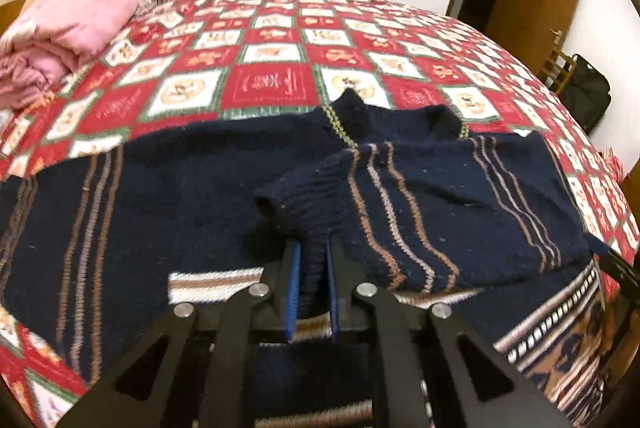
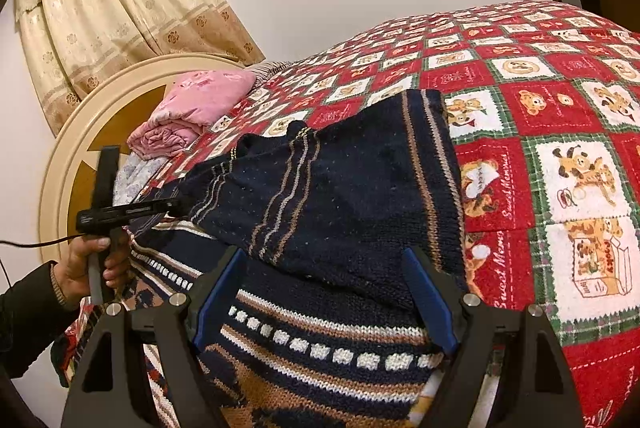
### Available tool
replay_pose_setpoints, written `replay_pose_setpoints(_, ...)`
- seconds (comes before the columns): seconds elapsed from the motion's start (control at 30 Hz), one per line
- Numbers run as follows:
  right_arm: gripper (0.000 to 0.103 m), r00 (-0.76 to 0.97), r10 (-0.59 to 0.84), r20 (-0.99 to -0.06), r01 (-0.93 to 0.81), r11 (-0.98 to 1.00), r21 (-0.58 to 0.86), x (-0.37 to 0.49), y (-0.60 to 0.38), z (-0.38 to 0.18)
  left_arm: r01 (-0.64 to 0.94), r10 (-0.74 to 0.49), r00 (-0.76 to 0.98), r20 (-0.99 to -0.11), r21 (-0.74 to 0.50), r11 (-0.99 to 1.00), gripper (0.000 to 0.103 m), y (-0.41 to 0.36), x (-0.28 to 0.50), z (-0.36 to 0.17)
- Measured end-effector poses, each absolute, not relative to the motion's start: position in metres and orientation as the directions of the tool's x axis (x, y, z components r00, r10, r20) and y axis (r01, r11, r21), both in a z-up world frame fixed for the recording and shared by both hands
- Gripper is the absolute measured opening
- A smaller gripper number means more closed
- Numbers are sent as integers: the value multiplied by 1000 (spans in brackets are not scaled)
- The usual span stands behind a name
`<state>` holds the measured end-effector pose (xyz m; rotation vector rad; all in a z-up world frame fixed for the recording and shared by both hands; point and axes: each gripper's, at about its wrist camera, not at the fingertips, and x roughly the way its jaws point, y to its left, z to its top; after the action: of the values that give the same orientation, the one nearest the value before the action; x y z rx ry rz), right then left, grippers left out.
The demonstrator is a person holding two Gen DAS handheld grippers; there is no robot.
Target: Fold small clothes
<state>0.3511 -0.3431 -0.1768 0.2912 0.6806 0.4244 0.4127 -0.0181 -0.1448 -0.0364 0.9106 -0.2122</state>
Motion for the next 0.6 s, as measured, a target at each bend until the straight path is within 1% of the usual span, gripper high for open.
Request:
replay_pose_setpoints(0.07, 81, 698, 457, -551, -278, 882, 380, 351, -341, -177, 167, -222, 584, -781, -151, 974, 12, -10, 410, -141)
replay_pose_setpoints(0.13, 81, 700, 449, -556, -280, 888, 364, 351, -338, -176, 162, -250, 544, -801, -192, 968, 12, -2, 410, -144)
replay_pose_setpoints(0.2, 81, 702, 450, -552, -283, 888, 363, 351, -339, -176, 166, -236, 516, -823, -173, 971, 12, -2, 411, -152)
replay_pose_setpoints(0.27, 81, 701, 448, -556, -280, 889, 363, 351, -339, -176, 162, -241, 486, -840, -184, 970, 12, -3, 410, -158)
replay_pose_setpoints(0.33, 81, 701, 437, -564, -278, 895, 349, 352, -337, -176, 169, -237, 489, -839, -175, 970, 12, -5, 408, -157)
replay_pose_setpoints(0.4, 81, 701, 439, -562, -278, 894, 352, 351, -337, -177, 163, -222, 488, -844, -162, 973, 15, -6, 409, -157)
replay_pose_setpoints(0.47, 81, 701, 450, -553, -276, 887, 370, 352, -341, -177, 159, -193, 509, -839, -128, 979, 22, -6, 408, -155)
replay_pose_setpoints(0.5, 81, 701, 450, -553, -274, 886, 373, 352, -341, -177, 157, -181, 521, -834, -115, 981, 23, -6, 408, -154)
replay_pose_setpoints(0.57, 81, 703, 442, -557, -274, 891, 362, 352, -339, -177, 141, -158, 545, -823, -96, 985, 40, -2, 403, -150)
replay_pose_setpoints(0.6, 81, 703, 440, -559, -273, 892, 359, 351, -339, -177, 144, -165, 559, -813, -101, 984, 44, 1, 399, -147)
